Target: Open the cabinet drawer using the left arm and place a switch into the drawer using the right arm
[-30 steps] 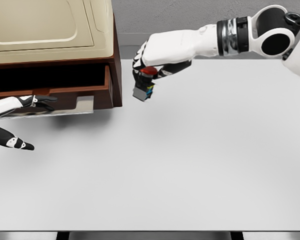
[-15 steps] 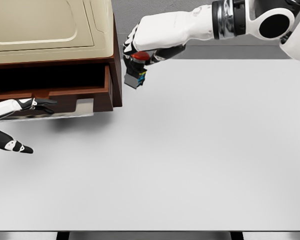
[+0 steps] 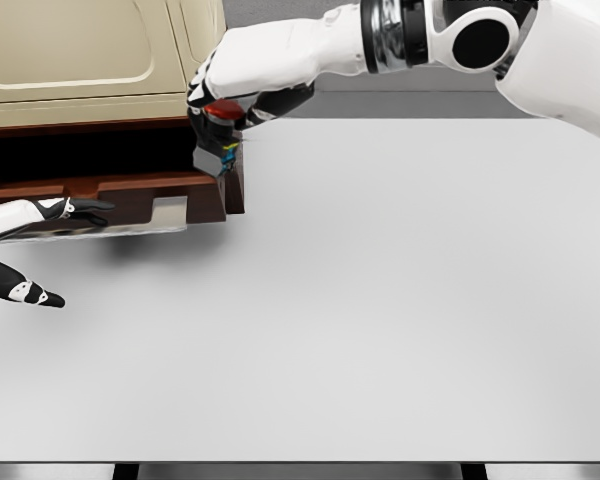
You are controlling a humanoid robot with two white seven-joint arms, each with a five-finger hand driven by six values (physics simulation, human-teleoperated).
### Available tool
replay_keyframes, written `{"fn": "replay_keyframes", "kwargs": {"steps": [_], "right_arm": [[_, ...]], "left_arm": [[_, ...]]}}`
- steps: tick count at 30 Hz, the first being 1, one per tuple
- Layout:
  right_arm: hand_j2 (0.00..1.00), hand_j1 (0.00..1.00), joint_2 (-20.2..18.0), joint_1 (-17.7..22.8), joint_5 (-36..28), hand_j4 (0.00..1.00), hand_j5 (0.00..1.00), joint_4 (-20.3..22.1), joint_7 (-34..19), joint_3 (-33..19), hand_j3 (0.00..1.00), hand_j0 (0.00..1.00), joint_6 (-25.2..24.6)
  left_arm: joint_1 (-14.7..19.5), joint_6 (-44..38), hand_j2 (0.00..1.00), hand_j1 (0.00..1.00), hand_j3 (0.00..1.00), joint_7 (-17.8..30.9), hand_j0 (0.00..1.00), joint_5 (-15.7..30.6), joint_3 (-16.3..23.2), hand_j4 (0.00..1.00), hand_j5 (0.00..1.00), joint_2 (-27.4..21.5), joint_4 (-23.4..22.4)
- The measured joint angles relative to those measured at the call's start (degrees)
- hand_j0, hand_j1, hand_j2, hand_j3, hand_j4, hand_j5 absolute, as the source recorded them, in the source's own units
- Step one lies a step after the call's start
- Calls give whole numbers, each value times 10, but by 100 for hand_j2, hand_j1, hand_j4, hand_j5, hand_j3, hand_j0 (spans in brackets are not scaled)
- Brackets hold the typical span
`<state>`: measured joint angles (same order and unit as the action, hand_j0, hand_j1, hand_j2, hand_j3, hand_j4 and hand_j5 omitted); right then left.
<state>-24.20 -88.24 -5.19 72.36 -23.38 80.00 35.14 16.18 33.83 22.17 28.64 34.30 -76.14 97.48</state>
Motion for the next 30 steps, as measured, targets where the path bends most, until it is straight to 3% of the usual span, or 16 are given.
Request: {"fn": "replay_keyframes", "kwargs": {"steps": [7, 20, 30], "right_arm": [[49, 49, 43, 1, 0, 49, 49, -16, -2, -19, 49, 49, 0], [49, 49, 80, 8, 1, 49, 49, -20, -22, -60, 49, 49, 0], [49, 49, 133, 11, 7, 49, 49, -96, -45, -77, 49, 49, 0]], "left_arm": [[0, 1, 100, 100, 100, -1, 100, -6, 1, 100, 100, 0, -1], [1, 3, 100, 100, 100, -1, 100, -14, 3, 100, 100, -1, -2], [-1, 6, 100, 100, 100, -1, 100, -18, 6, 100, 100, -4, -1]]}}
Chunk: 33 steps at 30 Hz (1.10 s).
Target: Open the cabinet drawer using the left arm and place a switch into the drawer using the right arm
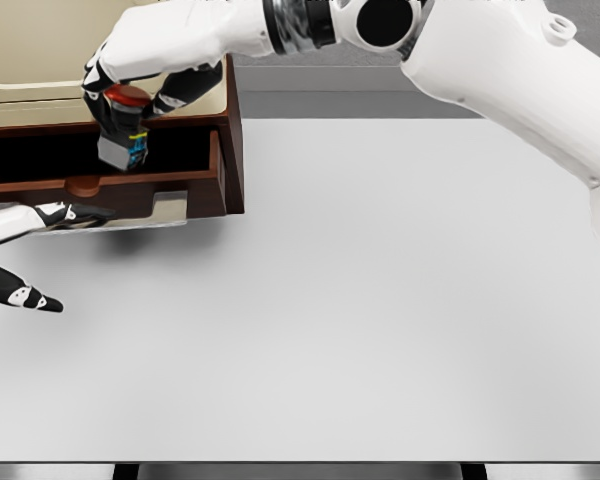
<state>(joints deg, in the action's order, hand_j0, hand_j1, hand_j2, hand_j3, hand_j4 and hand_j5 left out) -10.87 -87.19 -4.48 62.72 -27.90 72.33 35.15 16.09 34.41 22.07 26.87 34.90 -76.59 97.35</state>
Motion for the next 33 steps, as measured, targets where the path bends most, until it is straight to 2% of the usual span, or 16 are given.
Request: {"fn": "replay_keyframes", "kwargs": {"steps": [8, 11, 22, 33], "right_arm": [[49, 49, 39, 2, 6, 49, 49, -77, -5, -3, 49, 49, 0], [49, 49, 54, 18, 30, 49, 49, -102, -6, -22, 49, 49, 0], [49, 49, 91, 18, 48, 49, 49, -149, -6, -42, 49, 49, 0], [49, 49, 107, 18, 36, 49, 49, -180, -10, -45, 49, 49, 0]], "left_arm": [[-1, 6, 100, 100, 100, 5, 100, -7, 7, 100, 100, -8, 2], [-1, 7, 100, 100, 100, 5, 100, -6, 9, 100, 100, -11, 3], [-3, 8, 100, 100, 100, 7, 100, 2, 13, 100, 100, -27, 5], [3, 7, 100, 100, 100, 4, 100, -10, 5, 100, 100, -31, 0]]}}
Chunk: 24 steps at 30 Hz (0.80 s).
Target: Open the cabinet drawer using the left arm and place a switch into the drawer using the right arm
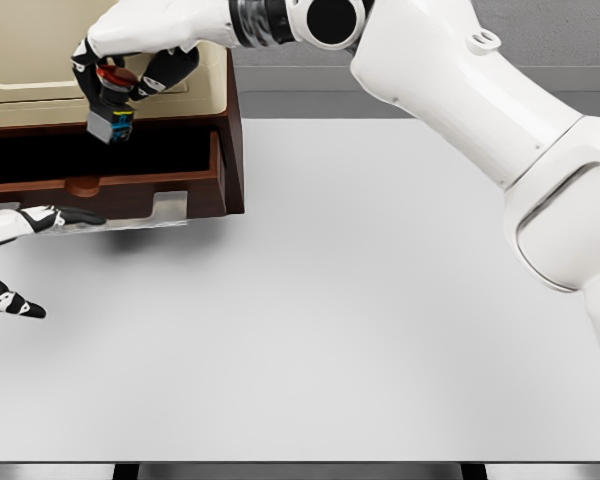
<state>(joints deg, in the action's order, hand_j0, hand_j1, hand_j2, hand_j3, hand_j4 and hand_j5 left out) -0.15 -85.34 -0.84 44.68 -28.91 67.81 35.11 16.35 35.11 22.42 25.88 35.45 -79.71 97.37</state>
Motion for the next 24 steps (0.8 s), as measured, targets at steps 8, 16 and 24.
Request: {"fn": "replay_keyframes", "kwargs": {"steps": [8, 16, 24], "right_arm": [[49, 49, 4, 11, 12, 49, 49, -2, 7, -17, 49, 49, 2], [49, 49, 5, 18, 26, 49, 49, -3, 10, -30, 49, 49, 8], [50, 50, 5, 23, 22, 50, 50, -2, 9, -33, 50, 50, 7]], "left_arm": [[0, 0, 100, 100, 100, -2, 100, 0, -14, 100, 100, -1, -2], [-1, 0, 100, 100, 100, -2, 100, 0, -20, 100, 100, -10, -1], [-3, 0, 100, 100, 100, -2, 100, 0, -20, 100, 100, -18, 0]]}}
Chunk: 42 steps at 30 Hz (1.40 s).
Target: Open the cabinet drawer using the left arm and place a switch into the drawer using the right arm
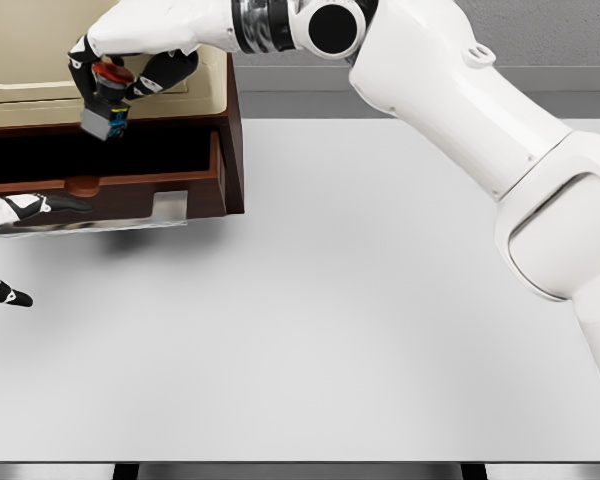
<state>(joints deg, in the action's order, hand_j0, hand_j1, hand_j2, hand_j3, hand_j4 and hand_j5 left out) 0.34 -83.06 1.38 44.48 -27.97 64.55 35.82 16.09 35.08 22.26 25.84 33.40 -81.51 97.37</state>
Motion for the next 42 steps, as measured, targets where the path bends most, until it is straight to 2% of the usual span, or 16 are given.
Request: {"fn": "replay_keyframes", "kwargs": {"steps": [3, 6, 9, 13, 18, 26, 28, 42], "right_arm": [[51, 51, 1, 0, 3, 51, 51, -2, 2, 1, 51, 51, 2], [58, 58, 1, 0, 0, 58, 58, -3, 2, 1, 58, 58, 2], [60, 60, 1, 0, 0, 60, 60, -3, 3, 2, 60, 60, 3], [74, 74, 1, 0, -1, 74, 74, -3, 2, 1, 74, 74, 2], [84, 84, 1, 0, 1, 84, 84, -3, 5, 2, 84, 84, 3], [93, 93, 1, 0, 0, 93, 93, -2, 3, 1, 93, 93, 0], [99, 99, 1, 0, 2, 99, 99, -1, 3, 1, 99, 99, 0], [100, 100, -1, -1, 7, 100, 100, 1, -3, 1, 100, 100, -1]], "left_arm": [[-1, 0, 100, 100, 100, 0, 100, 0, 1, 100, 100, -1, 0], [-2, 0, 100, 100, 100, 0, 100, 1, 2, 100, 100, -2, 0], [-2, 0, 100, 100, 100, 0, 100, 0, 2, 100, 100, -3, 0], [-3, 0, 100, 100, 100, 0, 100, 0, 3, 100, 100, -3, 0], [-3, 0, 100, 100, 100, 0, 100, 0, 3, 100, 100, -4, -1], [-4, 0, 100, 100, 100, 0, 100, 0, 3, 100, 100, -4, -1], [-4, 0, 100, 100, 100, 0, 100, 0, 4, 100, 100, -3, -1], [-4, 0, 100, 100, 100, 1, 100, -1, 5, 100, 100, -2, -1]]}}
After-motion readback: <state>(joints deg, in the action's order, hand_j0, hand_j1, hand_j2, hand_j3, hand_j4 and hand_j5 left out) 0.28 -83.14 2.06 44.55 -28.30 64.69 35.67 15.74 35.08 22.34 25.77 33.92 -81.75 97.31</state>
